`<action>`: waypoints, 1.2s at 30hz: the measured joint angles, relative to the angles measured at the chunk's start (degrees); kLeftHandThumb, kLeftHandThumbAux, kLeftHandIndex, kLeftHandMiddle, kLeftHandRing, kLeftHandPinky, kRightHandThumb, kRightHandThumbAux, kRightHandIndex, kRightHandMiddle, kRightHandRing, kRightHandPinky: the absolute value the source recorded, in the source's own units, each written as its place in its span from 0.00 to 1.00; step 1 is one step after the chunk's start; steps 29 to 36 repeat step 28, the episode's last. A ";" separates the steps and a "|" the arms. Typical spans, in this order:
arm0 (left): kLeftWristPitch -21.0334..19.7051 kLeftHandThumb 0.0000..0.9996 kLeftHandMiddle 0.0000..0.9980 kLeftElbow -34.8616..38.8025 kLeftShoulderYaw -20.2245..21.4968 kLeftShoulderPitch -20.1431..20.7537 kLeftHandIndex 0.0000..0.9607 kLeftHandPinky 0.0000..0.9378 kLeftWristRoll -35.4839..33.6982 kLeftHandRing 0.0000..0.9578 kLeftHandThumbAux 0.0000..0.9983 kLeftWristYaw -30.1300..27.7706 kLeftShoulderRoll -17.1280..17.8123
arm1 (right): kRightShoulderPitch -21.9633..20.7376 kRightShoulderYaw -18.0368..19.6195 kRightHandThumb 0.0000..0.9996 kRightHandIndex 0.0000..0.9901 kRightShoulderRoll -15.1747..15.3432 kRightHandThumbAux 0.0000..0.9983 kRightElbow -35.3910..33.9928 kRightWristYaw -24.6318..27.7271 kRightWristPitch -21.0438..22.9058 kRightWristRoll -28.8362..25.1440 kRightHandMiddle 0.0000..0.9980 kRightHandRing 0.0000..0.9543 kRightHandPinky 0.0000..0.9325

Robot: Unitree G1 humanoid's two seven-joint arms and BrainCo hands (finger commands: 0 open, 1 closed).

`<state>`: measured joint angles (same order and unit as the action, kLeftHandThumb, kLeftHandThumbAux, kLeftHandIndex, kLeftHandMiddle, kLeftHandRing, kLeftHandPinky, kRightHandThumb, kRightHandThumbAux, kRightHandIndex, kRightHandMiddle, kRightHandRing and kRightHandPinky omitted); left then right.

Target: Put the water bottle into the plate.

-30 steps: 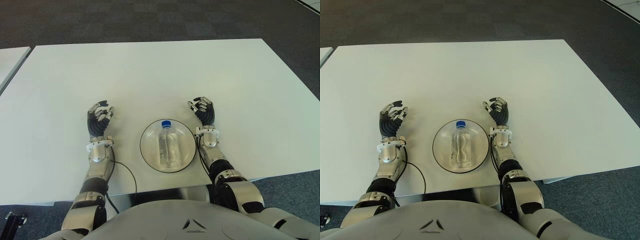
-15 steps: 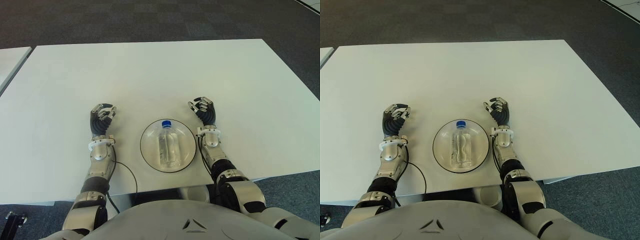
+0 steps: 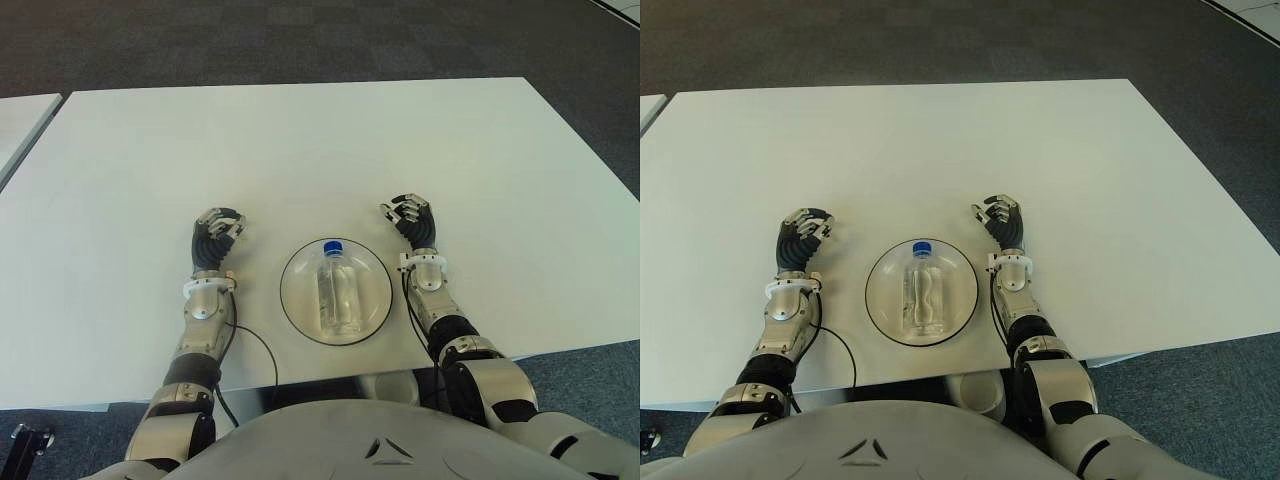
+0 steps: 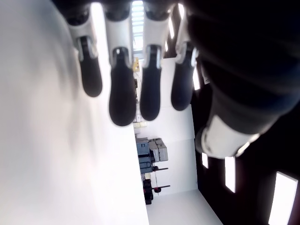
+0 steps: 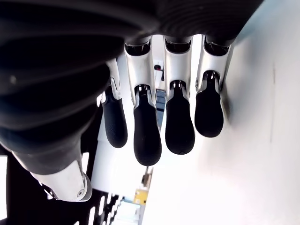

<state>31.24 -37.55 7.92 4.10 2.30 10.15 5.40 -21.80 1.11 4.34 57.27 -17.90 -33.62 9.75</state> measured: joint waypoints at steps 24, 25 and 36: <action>-3.43 0.71 0.67 3.51 -0.28 -0.81 0.45 0.66 0.54 0.67 0.71 -0.28 -0.84 | 0.02 0.06 0.71 0.44 0.06 0.73 -0.04 0.00 0.07 -0.18 0.68 0.71 0.71; -3.44 0.71 0.67 3.52 -0.28 -0.81 0.45 0.66 0.55 0.67 0.71 -0.28 -0.88 | 0.04 0.06 0.71 0.44 0.06 0.73 -0.06 0.00 0.07 -0.18 0.68 0.71 0.71; -3.59 0.71 0.67 3.62 -0.26 -0.81 0.45 0.66 0.57 0.67 0.72 -0.28 -1.02 | 0.09 0.06 0.71 0.44 0.06 0.73 -0.12 -0.01 0.07 -0.18 0.68 0.72 0.72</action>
